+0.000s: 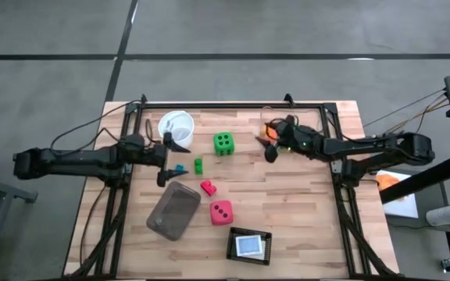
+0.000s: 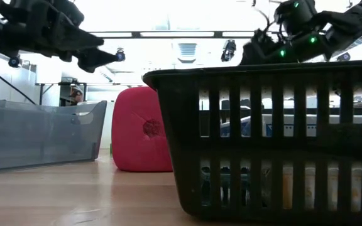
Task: Pick & Place Toys
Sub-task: Put the red game piece into the transparent bin
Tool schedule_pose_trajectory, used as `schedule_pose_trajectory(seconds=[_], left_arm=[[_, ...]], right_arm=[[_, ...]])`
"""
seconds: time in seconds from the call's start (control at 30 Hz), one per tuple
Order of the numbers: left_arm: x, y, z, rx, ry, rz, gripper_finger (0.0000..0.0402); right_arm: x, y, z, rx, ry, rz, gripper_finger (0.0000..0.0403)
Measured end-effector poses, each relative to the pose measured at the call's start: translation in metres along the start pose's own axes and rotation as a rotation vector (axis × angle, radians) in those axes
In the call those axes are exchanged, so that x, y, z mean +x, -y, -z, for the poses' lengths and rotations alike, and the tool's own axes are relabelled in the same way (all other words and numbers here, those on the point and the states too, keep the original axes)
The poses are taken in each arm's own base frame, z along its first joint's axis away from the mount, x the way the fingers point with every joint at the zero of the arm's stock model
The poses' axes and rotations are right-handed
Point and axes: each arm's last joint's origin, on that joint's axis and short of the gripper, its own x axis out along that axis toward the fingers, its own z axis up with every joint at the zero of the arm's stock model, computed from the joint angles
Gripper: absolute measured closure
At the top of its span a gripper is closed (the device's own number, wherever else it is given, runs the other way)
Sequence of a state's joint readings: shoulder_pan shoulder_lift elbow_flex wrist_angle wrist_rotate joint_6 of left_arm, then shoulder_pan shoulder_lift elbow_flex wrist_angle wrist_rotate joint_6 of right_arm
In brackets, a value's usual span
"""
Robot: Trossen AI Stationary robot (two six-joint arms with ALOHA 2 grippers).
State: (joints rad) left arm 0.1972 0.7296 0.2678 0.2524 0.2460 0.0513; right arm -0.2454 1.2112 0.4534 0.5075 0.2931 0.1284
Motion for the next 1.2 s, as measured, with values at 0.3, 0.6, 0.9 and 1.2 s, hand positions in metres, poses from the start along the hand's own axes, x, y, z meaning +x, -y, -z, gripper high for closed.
schedule_pose_trajectory(seconds=[0.3, 0.6, 0.9, 1.2], left_arm=[[0.039, -0.010, 0.001, -0.037, -0.286, -0.029, 0.0033], [0.091, -0.021, -0.002, 0.016, -0.631, -0.012, 0.0033], [0.127, -0.011, -0.007, 0.185, -0.816, 0.121, 0.0033], [0.146, 0.008, -0.005, 0.293, -0.835, 0.192, 0.0033]], right_arm=[[-0.009, -0.038, -0.006, -0.074, 0.130, -0.167, 0.0069], [-0.013, -0.046, 0.000, -0.100, 0.093, -0.199, 0.0069], [-0.014, -0.048, 0.003, -0.118, 0.069, -0.209, 0.0069], [-0.015, -0.050, 0.006, -0.132, 0.039, -0.216, 0.0069]])
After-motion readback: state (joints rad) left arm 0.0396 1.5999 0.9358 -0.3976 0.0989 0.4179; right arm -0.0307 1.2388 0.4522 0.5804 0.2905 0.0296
